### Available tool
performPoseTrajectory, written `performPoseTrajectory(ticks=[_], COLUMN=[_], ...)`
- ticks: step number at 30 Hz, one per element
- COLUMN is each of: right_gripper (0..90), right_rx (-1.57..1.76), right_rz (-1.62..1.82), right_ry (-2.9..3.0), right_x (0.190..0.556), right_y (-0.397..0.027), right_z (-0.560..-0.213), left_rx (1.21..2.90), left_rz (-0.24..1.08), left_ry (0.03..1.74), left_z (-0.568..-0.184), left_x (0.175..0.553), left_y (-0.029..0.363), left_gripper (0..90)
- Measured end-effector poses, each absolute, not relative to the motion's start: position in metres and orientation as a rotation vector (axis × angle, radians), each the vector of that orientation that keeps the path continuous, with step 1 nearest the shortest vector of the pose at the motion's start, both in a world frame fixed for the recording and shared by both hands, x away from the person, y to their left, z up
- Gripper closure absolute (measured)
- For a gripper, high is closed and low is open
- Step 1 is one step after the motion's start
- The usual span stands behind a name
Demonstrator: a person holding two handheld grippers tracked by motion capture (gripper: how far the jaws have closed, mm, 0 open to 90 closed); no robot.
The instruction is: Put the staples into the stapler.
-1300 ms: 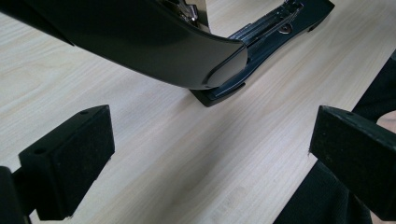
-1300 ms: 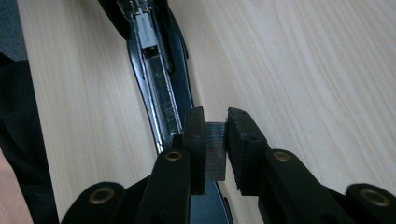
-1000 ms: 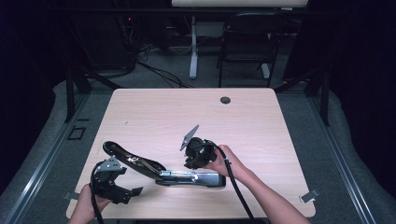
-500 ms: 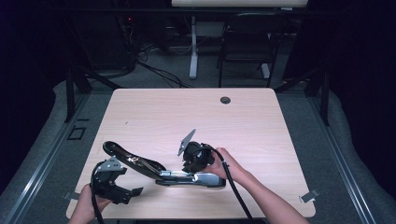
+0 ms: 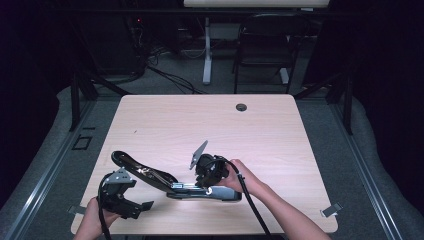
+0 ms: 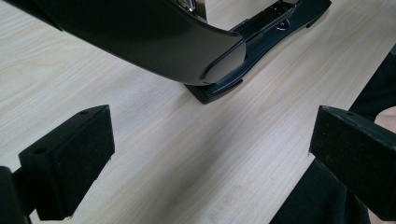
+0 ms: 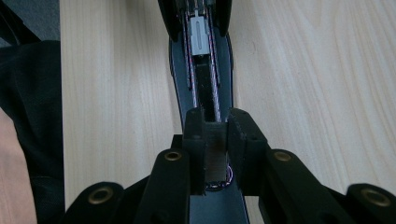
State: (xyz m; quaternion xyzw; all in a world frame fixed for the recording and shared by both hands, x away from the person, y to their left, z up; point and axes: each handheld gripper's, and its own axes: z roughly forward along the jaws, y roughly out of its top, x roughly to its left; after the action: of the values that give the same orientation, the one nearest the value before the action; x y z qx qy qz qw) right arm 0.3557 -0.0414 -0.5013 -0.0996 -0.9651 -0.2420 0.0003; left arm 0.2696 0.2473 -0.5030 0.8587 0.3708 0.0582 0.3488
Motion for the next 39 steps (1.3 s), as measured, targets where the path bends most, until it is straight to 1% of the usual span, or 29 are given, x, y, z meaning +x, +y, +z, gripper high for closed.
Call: performPoseTrajectory(ticks=[39], right_gripper=[76.3], right_rx=[-0.271], right_rz=[-0.684], right_ry=[-3.061], right_x=[0.3543], right_y=[-0.0397], right_z=[-0.5099], left_rx=[2.239], left_rz=[0.14], left_ry=[0.963], left_z=[-0.5039], left_x=[0.2703], left_y=[0.2469], left_gripper=[0.0])
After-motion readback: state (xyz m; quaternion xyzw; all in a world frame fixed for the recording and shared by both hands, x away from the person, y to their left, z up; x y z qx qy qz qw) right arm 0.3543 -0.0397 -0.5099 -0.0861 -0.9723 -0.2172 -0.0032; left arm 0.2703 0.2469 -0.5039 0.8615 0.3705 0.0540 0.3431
